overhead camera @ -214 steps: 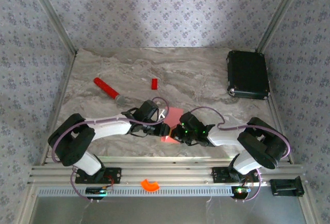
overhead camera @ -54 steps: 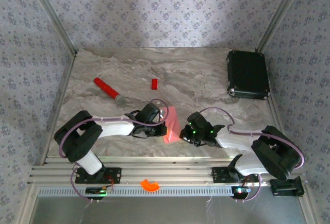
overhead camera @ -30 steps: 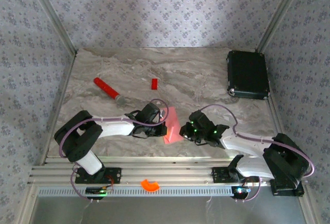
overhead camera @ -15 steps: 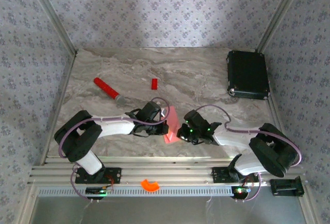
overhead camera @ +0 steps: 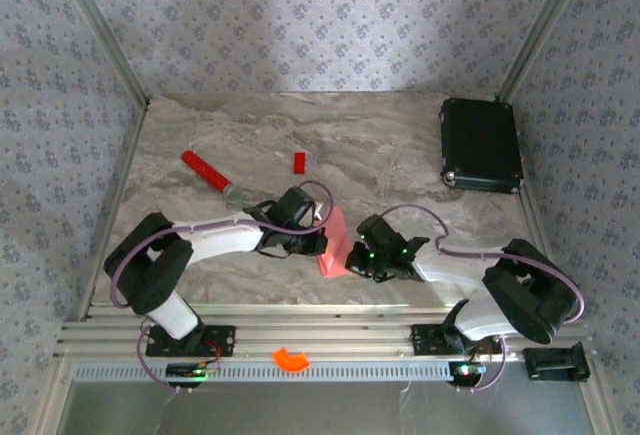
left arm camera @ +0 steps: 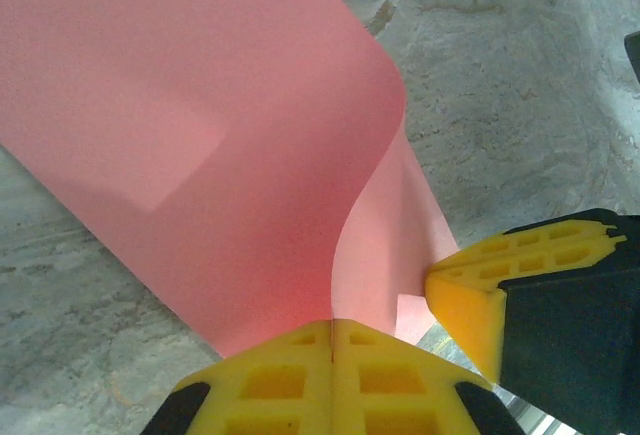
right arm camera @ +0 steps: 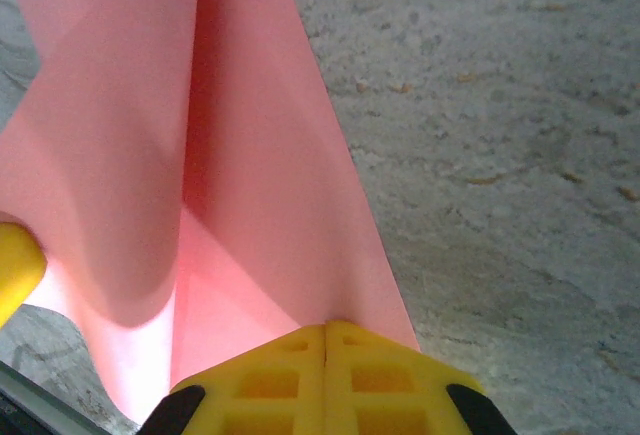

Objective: Fold a paper plane with a square sheet of paper (pick it up from the middle)

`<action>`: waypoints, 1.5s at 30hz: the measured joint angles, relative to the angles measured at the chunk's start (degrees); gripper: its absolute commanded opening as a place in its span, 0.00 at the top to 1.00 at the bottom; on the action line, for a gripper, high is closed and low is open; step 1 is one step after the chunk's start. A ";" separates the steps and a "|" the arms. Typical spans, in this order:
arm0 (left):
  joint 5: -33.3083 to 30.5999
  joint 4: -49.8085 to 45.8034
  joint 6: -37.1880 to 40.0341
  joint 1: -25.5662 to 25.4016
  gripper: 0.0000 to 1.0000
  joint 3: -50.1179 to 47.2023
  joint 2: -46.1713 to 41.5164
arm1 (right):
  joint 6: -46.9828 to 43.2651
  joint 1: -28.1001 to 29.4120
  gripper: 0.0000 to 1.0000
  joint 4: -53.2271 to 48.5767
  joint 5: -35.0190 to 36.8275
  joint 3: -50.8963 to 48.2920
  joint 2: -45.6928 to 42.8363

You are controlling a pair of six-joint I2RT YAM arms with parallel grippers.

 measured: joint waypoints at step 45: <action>-4.61 -8.02 14.75 0.33 1.00 7.17 6.64 | -0.46 -0.79 0.96 -0.15 -0.72 0.00 0.13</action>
